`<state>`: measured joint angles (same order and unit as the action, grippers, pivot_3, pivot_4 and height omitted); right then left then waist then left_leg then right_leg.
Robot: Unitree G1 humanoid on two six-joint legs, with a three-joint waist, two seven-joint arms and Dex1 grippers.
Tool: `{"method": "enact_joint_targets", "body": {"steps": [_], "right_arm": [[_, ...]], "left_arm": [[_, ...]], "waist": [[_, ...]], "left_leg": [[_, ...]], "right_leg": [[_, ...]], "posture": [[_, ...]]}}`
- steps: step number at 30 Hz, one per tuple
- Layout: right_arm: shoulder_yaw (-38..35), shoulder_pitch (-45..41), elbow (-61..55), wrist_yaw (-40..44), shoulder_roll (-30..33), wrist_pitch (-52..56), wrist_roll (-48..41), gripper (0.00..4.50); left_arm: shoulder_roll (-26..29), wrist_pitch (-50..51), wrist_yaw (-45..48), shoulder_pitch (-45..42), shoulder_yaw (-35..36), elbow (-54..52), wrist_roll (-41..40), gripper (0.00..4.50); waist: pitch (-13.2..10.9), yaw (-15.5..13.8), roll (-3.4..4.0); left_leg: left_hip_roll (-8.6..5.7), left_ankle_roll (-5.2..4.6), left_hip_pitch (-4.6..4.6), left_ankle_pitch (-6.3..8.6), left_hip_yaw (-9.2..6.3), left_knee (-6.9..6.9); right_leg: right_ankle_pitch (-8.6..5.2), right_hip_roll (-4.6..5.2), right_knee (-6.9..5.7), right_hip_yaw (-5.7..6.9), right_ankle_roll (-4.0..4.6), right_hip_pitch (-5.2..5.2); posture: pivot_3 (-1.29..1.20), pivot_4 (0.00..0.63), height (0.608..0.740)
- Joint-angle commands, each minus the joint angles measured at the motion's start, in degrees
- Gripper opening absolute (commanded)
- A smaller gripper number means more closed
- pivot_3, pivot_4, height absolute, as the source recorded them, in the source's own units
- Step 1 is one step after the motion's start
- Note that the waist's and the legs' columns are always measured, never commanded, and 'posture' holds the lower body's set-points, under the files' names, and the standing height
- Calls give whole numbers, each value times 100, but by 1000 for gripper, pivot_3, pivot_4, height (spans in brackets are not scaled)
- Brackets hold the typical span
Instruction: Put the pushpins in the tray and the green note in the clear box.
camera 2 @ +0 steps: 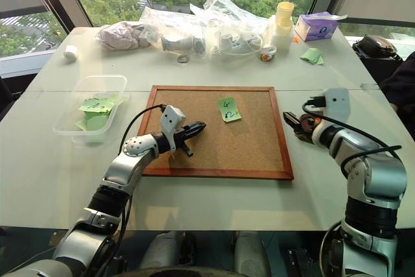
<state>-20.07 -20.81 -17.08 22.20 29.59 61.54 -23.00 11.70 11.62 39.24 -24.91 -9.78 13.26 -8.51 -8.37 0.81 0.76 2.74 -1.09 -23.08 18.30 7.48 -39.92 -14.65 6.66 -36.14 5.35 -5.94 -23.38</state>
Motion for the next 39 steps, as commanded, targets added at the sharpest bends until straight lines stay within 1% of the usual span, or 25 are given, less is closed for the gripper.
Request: {"method": "enact_joint_targets", "body": {"steps": [1, 3, 6, 9, 10, 14, 18, 25, 27, 28, 29, 30, 35, 39], "right_arm": [[430, -342, -29, 4, -183, -215, -72, 4484], [828, -492, 153, 33, -299, -414, 42, 4484], [1506, -764, 626, 86, -563, -831, 276, 3659], [1844, -961, 1063, 129, -689, -1209, 488, 2117], [1966, -1019, 1233, 130, -695, -1351, 598, 1700], [2323, -1178, 1798, 179, -681, -1822, 948, 1700], [2390, -1292, 2219, 227, -760, -2120, 1101, 1700], [2445, -1380, 2542, 321, -888, -2359, 1231, 1700], [2468, -1409, 2580, 336, -915, -2418, 1275, 1135], [2472, -1421, 2595, 342, -926, -2438, 1290, 776], [2476, -1429, 2592, 351, -930, -2456, 1309, 255], [2471, -1434, 2562, 358, -930, -2460, 1320, 42], [2462, -1401, 2082, 390, -788, -2324, 1376, 42], [2299, -1419, 1492, 373, -729, -1978, 1233, 42]], "left_arm": [[47, 169, -17, 137, -5, 164, 37, 0], [46, 173, -29, 127, 5, 171, 38, 0], [57, 174, -47, 135, 14, 132, 42, 0], [63, 171, -90, 154, 37, 91, 47, 0], [64, 171, -109, 161, 42, 75, 46, 0], [74, 180, -179, 190, 68, 17, 38, 0], [93, 196, -210, 232, 84, -42, 32, 0], [125, 229, -268, 292, 83, -132, 31, 0], [145, 248, -283, 320, 92, -168, 28, 0], [151, 255, -289, 329, 94, -180, 26, 0], [160, 264, -295, 343, 96, -193, 25, 0], [169, 276, -306, 358, 97, -201, 28, 0], [192, 355, -348, 404, 106, -215, 17, 0], [205, 391, -344, 407, 95, -222, 6, 0]], "waist": [[-1, -1, -1], [-1, 0, -1], [-1, 3, -1], [-1, 5, -1], [-1, 3, -2], [-2, 10, -2], [-2, 16, -2], [-2, 36, -2], [-2, 42, -2], [-2, 42, -2], [-2, 41, -2], [-2, 41, -2], [-2, 37, -2], [-2, 38, -2]], "left_leg": [[0, 0, -1, 0, 0, 0], [-1, 1, -2, -1, 1, 0], [-2, 6, -2, -3, 1, 0], [-3, 15, -2, -8, 3, 0], [-3, 27, -4, -15, 4, 0], [-3, 29, -7, -17, 5, -1], [-2, 31, -7, -18, 6, 0], [-1, 33, -7, -19, 8, 0], [0, 33, -7, -19, 8, 0], [0, 34, -7, -19, 8, 1], [1, 34, -6, -20, 8, 1], [1, 35, -6, -20, 8, 1], [1, 36, -6, -20, 9, 2], [2, 36, -14, -20, 9, 2]], "right_leg": [[0, 0, 0, 0, 0, 0], [0, 1, 1, 0, 0, -1], [0, 0, 0, 0, 0, -2], [0, -1, 0, 0, 0, -2], [0, 0, 0, 0, 0, -3], [0, 0, 1, 0, 0, -5], [0, -1, 0, 1, -1, -6], [0, -3, 0, 1, -1, -7], [0, -3, -1, 0, -1, -8], [0, -3, -1, 0, 0, -8], [0, -4, -1, 0, -1, -9], [0, -4, -1, 1, 0, -9], [0, -4, -1, 0, 0, -9], [0, -3, -1, 0, -1, -17]], "posture": [[0, 150, 740], [0, 150, 740], [0, 150, 740], [0, 150, 740], [0, 150, 740], [0, 150, 740], [0, 150, 740], [0, 150, 740], [0, 150, 740], [0, 150, 740], [0, 150, 740], [0, 150, 740], [0, 150, 740], [0, 150, 740]]}}
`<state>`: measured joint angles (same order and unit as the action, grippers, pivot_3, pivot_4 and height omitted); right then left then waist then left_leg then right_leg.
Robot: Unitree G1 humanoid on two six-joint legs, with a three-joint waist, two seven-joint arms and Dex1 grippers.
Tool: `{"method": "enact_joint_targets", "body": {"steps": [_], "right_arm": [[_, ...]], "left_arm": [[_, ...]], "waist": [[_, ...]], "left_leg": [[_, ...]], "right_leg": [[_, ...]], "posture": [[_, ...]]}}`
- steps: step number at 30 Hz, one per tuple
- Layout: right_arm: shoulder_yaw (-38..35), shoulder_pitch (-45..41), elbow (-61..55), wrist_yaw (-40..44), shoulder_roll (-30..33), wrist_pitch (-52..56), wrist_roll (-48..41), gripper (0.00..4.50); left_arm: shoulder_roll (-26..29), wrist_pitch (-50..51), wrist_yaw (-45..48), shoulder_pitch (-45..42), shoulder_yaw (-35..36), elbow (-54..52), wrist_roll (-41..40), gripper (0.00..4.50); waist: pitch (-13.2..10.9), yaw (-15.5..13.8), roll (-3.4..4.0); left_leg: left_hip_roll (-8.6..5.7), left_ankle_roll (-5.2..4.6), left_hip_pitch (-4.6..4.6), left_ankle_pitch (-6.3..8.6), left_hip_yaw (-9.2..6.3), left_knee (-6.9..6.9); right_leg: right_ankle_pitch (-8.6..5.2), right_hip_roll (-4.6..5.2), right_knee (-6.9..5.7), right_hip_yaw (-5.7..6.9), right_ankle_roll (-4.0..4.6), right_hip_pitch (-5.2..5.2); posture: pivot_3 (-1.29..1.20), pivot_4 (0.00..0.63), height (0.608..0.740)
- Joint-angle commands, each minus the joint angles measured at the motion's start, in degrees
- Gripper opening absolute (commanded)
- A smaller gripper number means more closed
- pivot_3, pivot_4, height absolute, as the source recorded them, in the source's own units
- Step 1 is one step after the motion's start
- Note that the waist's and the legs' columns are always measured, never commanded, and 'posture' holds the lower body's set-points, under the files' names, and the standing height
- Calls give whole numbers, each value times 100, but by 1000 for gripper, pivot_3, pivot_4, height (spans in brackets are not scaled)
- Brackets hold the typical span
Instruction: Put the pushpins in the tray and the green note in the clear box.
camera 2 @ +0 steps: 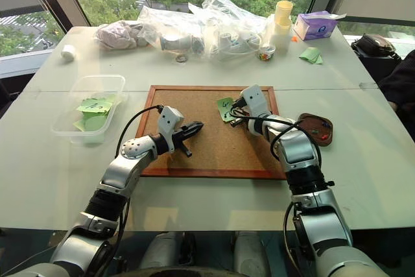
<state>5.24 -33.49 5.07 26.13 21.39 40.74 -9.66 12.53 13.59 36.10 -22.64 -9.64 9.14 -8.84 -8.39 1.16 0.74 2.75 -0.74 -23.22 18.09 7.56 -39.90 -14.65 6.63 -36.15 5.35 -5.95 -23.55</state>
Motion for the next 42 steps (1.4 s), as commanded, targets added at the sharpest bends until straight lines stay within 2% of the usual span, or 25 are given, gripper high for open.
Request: {"method": "enact_joint_targets", "body": {"steps": [1, 9, 18, 23, 29, 32, 38, 39, 42], "right_arm": [[-282, -153, -837, -40, 108, 178, -124, 42], [-980, 12, -1401, -227, 449, 744, -276, 42], [-2443, 932, -1244, -602, 1011, 1105, -381, 42], [-2577, 1442, -1208, -542, 1168, 1055, -381, 42], [-2538, 1639, -1000, -581, 1130, 920, -334, 42], [-2566, 1664, -963, -604, 1151, 930, -342, 992], [-2614, 1641, -1039, -565, 1249, 936, -396, 4003], [-2620, 1627, -1065, -559, 1270, 932, -398, 4391], [-2588, 1494, -1302, -432, 1322, 963, -524, 4391]], "left_arm": [[122, 200, -25, 179, 75, 191, 37, 0], [113, 193, 2, 172, 13, 237, 54, 0], [128, 158, 28, 165, -15, 271, 54, 0], [130, 134, 71, 102, -37, 346, 68, 0], [130, 110, 114, 56, -43, 394, 80, 0], [136, 98, 119, 58, -39, 401, 80, 0], [140, 86, 107, 71, -32, 401, 80, 0], [140, 86, 105, 73, -31, 399, 79, 0], [136, 86, 99, 80, -29, 396, 78, 0]], "waist": [[0, 1, 0], [0, -5, 0], [0, -14, 0], [1, -5, 1], [1, -18, 1], [1, -21, 1], [1, -20, 1], [1, -20, 1], [1, -18, 1]], "left_leg": [[0, 0, 1, 0, 0, 0], [-1, 0, 1, 0, -1, 1], [-2, -2, 2, 1, 0, 3], [-2, -7, 6, 4, 1, 6], [-2, -15, 8, 9, 0, 6], [-2, -15, 11, 9, -1, 6], [-1, -16, 11, 9, -1, 6], [-1, -16, 11, 9, -2, 6], [-1, -21, 11, 12, -2, 6]], "right_leg": [[0, 0, 0, 0, 0, 0], [0, 0, 1, 0, 0, 1], [0, 1, 3, 0, 1, 2], [0, 1, 3, -1, 1, 3], [0, 1, 2, -2, 1, 6], [0, 1, 3, -2, 1, 9], [0, 1, 3, -2, 1, 9], [0, 1, 3, -2, 1, 9], [0, 1, 2, -2, 1, 9]], "posture": [[0, 150, 740], [0, 150, 740], [0, 150, 740], [0, 150, 740], [0, 150, 740], [0, 150, 740], [0, 150, 740], [0, 150, 740], [0, 150, 740]]}}
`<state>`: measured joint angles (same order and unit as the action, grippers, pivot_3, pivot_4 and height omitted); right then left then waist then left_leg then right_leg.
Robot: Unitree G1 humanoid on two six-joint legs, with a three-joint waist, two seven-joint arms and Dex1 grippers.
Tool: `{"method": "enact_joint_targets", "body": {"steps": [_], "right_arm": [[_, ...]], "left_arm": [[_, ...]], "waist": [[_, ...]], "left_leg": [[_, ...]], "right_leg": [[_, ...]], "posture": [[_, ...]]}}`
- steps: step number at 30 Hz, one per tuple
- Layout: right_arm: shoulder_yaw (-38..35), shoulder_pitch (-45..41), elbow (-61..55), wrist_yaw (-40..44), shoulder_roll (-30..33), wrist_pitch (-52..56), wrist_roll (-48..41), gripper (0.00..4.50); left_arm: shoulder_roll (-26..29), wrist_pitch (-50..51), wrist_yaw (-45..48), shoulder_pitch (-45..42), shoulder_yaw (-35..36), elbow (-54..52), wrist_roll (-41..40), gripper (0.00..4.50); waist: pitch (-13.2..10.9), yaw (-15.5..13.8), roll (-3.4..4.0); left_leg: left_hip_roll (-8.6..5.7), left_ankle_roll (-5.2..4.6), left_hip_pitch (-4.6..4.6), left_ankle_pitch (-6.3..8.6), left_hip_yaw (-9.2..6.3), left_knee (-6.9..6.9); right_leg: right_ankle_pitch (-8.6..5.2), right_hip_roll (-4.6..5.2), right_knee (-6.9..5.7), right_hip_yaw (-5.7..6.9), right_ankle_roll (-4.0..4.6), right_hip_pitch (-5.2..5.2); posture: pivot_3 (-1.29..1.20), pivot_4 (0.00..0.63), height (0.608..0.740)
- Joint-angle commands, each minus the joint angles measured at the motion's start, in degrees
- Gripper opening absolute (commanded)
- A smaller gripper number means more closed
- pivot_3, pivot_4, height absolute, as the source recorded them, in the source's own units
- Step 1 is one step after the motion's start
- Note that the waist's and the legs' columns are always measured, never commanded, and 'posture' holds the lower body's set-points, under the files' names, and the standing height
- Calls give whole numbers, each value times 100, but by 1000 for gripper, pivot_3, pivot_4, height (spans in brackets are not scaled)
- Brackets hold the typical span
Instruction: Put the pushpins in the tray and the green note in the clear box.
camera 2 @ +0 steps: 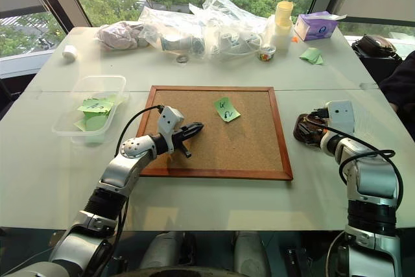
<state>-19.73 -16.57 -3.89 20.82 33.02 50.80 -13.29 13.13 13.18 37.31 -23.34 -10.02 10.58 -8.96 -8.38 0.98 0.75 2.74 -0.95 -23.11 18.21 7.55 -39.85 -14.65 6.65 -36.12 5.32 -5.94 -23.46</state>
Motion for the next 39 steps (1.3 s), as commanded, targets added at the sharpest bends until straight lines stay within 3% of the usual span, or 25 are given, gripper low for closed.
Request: {"method": "enact_joint_targets", "body": {"steps": [1, 7, 15, 23, 26, 33, 39], "right_arm": [[-11, -293, -570, 182, 125, 17, -278, 4391], [754, -853, -1029, 364, -344, 309, -680, 4391], [1918, -1378, -263, 415, -1100, -322, -395, 4391], [2421, -1517, 225, 513, -1411, -827, -169, 4391], [2463, -1577, 465, 521, -1498, -956, -111, 3530], [2661, -1648, 1033, 586, -1581, -1362, 178, 20], [2801, -1534, 1017, 698, -1509, -1406, 384, 20]], "left_arm": [[77, 123, -20, 149, 10, 255, 89, 0], [73, 117, -10, 96, 14, 309, 85, 0], [86, 111, -30, 68, 18, 308, 90, 0], [120, 153, -86, 171, 55, 172, 82, 0], [123, 172, -104, 200, 59, 132, 81, 0], [137, 192, -133, 221, 65, 92, 76, 0], [155, 200, -157, 256, 72, 52, 67, 0]], "waist": [[0, 2, 0], [0, 6, 0], [0, -4, -1], [0, 13, -1], [-1, 21, -1], [0, 27, -1], [0, 38, -1]], "left_leg": [[0, -5, 0, 3, 0, 0], [5, -8, 1, 4, -4, 0], [2, -4, -1, 2, -2, -1], [2, 20, -1, -11, -1, -1], [2, 21, -1, -12, 0, -1], [2, 21, 0, -12, 1, 0], [4, 23, 3, -13, 2, 1]], "right_leg": [[0, 0, 0, 0, 0, 0], [0, -1, -1, 0, 0, 0], [0, 0, -2, 1, 0, 0], [0, -1, -2, 1, 0, 0], [0, -2, -2, 1, 0, -1], [0, -3, -2, 1, 0, -1], [0, -3, -2, 0, 0, 0]], "posture": [[0, 150, 740], [0, 150, 740], [0, 150, 740], [0, 150, 740], [0, 150, 740], [0, 150, 740], [0, 150, 740]]}}
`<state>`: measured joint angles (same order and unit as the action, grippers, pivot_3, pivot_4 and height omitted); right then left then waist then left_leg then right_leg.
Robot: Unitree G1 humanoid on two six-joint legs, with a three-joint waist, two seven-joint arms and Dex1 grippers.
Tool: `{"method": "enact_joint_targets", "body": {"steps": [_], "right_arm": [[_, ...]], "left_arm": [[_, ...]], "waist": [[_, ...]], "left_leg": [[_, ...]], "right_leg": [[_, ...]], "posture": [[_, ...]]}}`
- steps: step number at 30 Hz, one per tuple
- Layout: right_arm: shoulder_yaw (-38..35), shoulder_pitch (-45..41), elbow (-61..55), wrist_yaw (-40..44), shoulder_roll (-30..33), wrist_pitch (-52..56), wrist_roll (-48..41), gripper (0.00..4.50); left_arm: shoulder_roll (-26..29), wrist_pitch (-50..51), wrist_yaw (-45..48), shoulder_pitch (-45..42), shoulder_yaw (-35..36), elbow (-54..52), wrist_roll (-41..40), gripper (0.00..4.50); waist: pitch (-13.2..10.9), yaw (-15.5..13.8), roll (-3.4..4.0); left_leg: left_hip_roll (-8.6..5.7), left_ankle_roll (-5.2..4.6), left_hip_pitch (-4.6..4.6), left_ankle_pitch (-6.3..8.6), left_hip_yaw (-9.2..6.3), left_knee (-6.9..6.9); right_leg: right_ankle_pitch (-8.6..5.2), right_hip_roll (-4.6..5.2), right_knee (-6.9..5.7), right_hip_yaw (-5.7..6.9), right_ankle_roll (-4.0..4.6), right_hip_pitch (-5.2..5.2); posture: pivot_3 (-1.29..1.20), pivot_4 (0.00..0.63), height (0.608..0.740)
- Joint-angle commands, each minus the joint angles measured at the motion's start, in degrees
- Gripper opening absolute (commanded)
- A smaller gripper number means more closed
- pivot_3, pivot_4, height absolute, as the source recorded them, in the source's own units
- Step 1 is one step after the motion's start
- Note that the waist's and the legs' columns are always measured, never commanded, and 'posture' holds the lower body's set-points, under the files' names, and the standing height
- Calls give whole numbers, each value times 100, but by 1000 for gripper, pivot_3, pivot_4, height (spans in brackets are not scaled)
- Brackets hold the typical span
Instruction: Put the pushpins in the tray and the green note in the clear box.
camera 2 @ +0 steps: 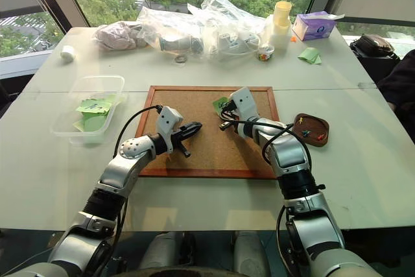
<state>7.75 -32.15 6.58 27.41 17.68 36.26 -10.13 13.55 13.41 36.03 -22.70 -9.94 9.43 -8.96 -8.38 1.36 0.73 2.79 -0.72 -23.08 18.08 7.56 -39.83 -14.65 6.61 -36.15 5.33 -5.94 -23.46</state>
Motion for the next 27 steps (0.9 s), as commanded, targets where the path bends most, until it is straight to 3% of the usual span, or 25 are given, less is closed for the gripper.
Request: {"method": "enact_joint_targets", "body": {"steps": [1, 13, 27], "right_arm": [[35, 29, -49, 38, 24, 62, 71, 20], [-504, -249, -979, -16, 80, 796, -350, 20], [-492, -207, -1863, 0, 261, 1437, -524, 20]], "left_arm": [[112, 177, -31, 192, 62, 166, 65, 0], [80, 157, -27, 165, 40, 212, 69, 0], [28, 256, -62, -52, 278, 250, -148, 0]], "waist": [[0, 1, 0], [0, -21, 0], [0, -28, 0]], "left_leg": [[0, 1, 0, 0, 0, 0], [3, 1, -6, 0, 0, 0], [0, 0, -19, 0, -1, 0]], "right_leg": [[0, 0, 0, 0, 0, 0], [0, 1, 0, 0, 0, -6], [0, 2, 0, 0, 0, -19]], "posture": [[0, 150, 740], [0, 150, 740], [0, 150, 740]]}}
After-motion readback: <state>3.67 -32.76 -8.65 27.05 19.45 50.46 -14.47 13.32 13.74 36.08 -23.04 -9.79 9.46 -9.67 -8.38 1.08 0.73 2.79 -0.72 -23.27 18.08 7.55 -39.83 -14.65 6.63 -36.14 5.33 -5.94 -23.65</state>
